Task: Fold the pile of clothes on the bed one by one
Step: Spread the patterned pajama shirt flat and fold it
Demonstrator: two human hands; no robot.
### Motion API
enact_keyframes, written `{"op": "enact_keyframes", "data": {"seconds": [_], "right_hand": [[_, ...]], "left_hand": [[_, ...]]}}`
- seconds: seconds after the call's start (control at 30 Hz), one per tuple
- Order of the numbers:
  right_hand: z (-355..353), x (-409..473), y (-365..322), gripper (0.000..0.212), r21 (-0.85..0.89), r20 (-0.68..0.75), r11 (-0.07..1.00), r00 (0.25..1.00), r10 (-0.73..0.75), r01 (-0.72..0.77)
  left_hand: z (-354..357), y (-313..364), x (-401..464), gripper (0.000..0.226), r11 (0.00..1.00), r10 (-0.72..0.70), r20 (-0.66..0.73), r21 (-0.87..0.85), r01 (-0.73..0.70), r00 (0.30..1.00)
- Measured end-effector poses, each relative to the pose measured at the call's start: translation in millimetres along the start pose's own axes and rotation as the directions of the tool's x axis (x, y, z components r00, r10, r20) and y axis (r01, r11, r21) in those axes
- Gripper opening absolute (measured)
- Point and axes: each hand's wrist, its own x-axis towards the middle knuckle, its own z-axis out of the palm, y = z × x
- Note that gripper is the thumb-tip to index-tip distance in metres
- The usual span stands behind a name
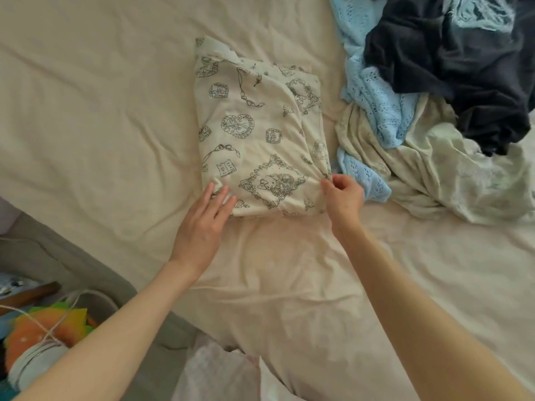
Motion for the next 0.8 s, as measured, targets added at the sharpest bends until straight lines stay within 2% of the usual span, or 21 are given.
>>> {"op": "enact_keyframes", "data": {"seconds": [0.1, 0.17, 0.23, 0.3, 0.37, 0.47, 0.53, 0.6, 0.7, 0.8], "right_hand": [[5.4, 1.4, 10.1, 0.014, -0.159, 0.042, 0.985, 0.996, 0.080, -0.073], [8.9, -1.2, 10.0, 0.033, -0.177, 0.081, 0.982, 0.993, 0.085, -0.069], [10.7, -4.4, 10.8, 0.046, -0.181, 0.111, 0.978, 0.985, 0.130, -0.109], [10.1, -6.1, 9.9, 0.035, -0.124, 0.149, 0.975, 0.968, 0.202, -0.184], [6.3, -7.9, 6.1, 0.009, -0.019, 0.213, 0.960, 0.937, 0.276, -0.279], [-1.5, -16.1, 0.9, 0.010, 0.094, 0.249, 0.938, 0.920, 0.302, -0.333], [-10.0, -30.9, -1.3, 0.010, 0.084, 0.265, 0.930, 0.908, 0.324, -0.357], [-22.8, -53.3, 0.4, 0.010, 0.001, 0.290, 0.917, 0.878, 0.381, -0.398], [-49.1, -92.2, 11.3, 0.007, -0.121, 0.320, 0.869, 0.809, 0.492, -0.481], [-71.1, -115.4, 14.6, 0.009, -0.128, 0.334, 0.845, 0.780, 0.530, -0.519]], "left_hand": [[4.3, -0.6, 1.3, 0.066, 0.996, -0.018, 0.091, 0.090, 0.010, 0.996], [6.2, -5.0, 3.7, 0.070, 0.996, -0.023, 0.086, 0.088, 0.016, 0.996], [6.8, -10.3, 7.0, 0.065, 0.998, -0.005, 0.051, 0.059, 0.002, 0.999], [6.9, -14.9, 10.5, 0.054, 0.999, 0.025, -0.008, 0.026, -0.025, 1.000], [5.3, -18.2, 12.8, 0.049, 0.999, 0.022, -0.054, -0.038, -0.024, 0.998], [-5.2, -22.5, 6.7, 0.058, 0.963, -0.062, -0.028, -0.264, 0.052, 0.998], [-17.3, -22.5, -6.7, 0.057, 0.926, -0.102, 0.003, -0.365, 0.096, 0.995], [-31.4, -19.1, -28.3, 0.054, 0.886, -0.156, 0.103, -0.425, 0.185, 0.982], [-51.3, -11.1, -65.3, 0.048, 0.781, -0.252, 0.354, -0.475, 0.406, 0.900], [-70.7, -4.0, -84.1, 0.051, 0.672, -0.262, 0.433, -0.559, 0.485, 0.862]]}}
